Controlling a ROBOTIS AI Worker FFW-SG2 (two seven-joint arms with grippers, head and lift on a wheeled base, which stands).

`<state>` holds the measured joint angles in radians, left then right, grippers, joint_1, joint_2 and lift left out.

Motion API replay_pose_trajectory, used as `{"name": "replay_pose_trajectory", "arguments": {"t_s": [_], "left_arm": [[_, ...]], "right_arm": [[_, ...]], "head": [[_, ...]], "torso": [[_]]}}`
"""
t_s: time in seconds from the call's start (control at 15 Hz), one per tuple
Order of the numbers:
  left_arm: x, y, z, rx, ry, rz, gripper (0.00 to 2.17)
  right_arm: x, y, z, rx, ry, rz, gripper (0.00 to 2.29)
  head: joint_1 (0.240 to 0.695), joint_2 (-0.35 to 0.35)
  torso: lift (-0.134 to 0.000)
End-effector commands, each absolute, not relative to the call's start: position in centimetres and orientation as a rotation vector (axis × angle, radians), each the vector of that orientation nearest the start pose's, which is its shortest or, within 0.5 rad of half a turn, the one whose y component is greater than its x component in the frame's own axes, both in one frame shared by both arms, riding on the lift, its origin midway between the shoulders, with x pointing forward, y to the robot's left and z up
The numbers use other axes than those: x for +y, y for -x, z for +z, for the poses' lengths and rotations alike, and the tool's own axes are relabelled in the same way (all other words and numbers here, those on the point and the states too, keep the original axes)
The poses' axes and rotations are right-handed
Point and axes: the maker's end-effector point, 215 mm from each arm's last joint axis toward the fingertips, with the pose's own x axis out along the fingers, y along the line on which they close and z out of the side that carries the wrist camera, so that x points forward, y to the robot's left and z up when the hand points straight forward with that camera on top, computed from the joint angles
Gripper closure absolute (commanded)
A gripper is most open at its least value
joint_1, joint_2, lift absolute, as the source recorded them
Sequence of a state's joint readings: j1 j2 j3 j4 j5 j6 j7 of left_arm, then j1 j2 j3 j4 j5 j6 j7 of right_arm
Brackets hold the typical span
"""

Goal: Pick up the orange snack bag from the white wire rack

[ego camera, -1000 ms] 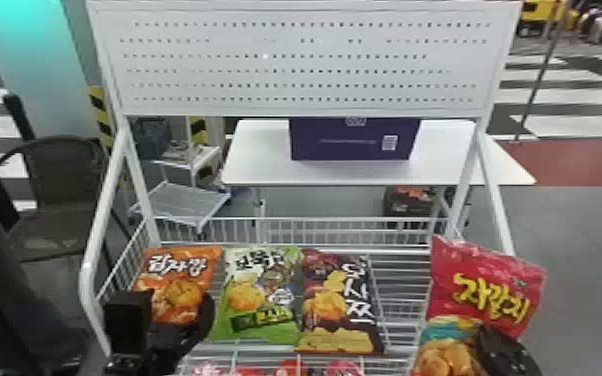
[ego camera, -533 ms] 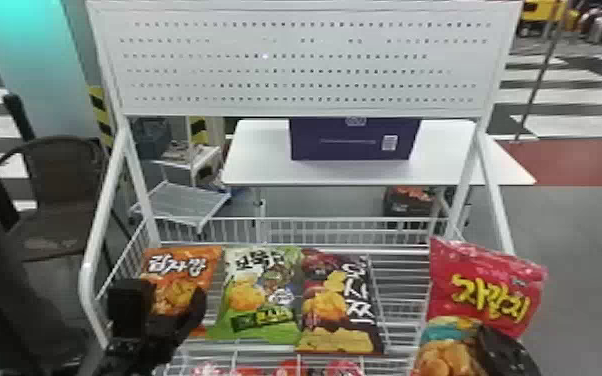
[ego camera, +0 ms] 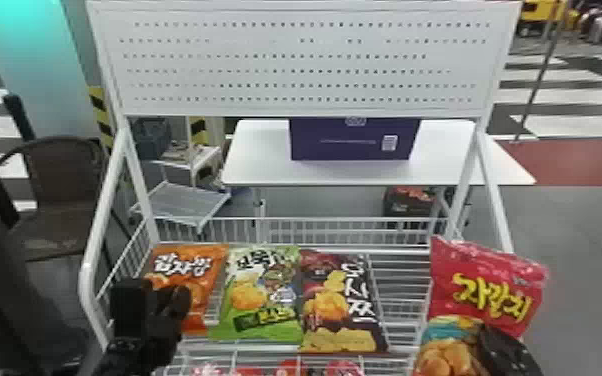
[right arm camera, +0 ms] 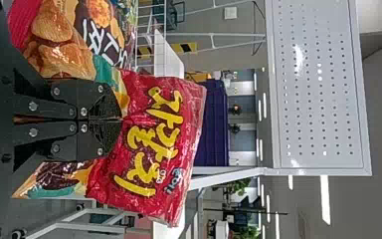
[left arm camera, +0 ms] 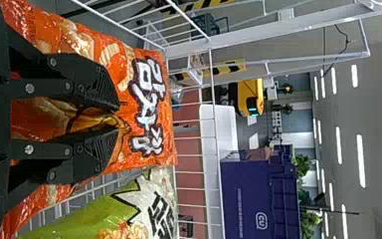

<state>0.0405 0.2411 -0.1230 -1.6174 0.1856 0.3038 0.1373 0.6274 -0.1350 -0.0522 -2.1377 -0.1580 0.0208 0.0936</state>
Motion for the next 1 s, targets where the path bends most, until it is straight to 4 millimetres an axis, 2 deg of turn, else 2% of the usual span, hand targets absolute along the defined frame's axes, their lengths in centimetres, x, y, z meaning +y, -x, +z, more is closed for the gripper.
{"name": "replay_pose_trajectory", "arguments": {"t_s": [0.0,0.07,0.13,0.2,0.4,0.67,0.8,0.93], "left_arm": [[26.8,-56.4,-43.6,0.32,-0.088,0.02,1.44],[26.9,-56.1,-43.5,0.318,-0.089,0.022,1.44],[26.7,-56.1,-42.5,0.3,-0.083,0.021,1.45],[26.6,-55.7,-42.3,0.298,-0.063,0.026,1.67],[26.1,-54.5,-40.0,0.232,-0.021,0.041,1.69],[24.7,-51.2,-37.4,0.137,0.043,0.03,1.69],[23.9,-48.7,-35.5,0.062,0.081,0.022,1.69],[23.7,-46.9,-35.5,0.053,0.095,0.022,1.69]], "right_arm": [[-23.9,-41.0,-34.2,0.077,-0.02,0.122,2.22],[-23.9,-41.0,-34.2,0.077,-0.022,0.122,2.22],[-23.9,-41.0,-34.2,0.077,-0.022,0.122,2.22],[-24.0,-41.0,-34.3,0.079,-0.021,0.123,2.22],[-23.9,-40.9,-34.0,0.073,-0.021,0.124,2.22],[-23.9,-40.8,-34.0,0.074,-0.02,0.125,2.22],[-23.8,-40.7,-34.1,0.076,-0.022,0.126,2.22],[-23.8,-40.7,-34.1,0.076,-0.022,0.126,2.22]], "head": [[0.499,0.0],[0.499,0.0],[0.499,0.0],[0.499,0.0],[0.499,0.0],[0.499,0.0],[0.499,0.0],[0.499,0.0]], "torso": [[0.0],[0.0],[0.0],[0.0],[0.0],[0.0],[0.0],[0.0]]}}
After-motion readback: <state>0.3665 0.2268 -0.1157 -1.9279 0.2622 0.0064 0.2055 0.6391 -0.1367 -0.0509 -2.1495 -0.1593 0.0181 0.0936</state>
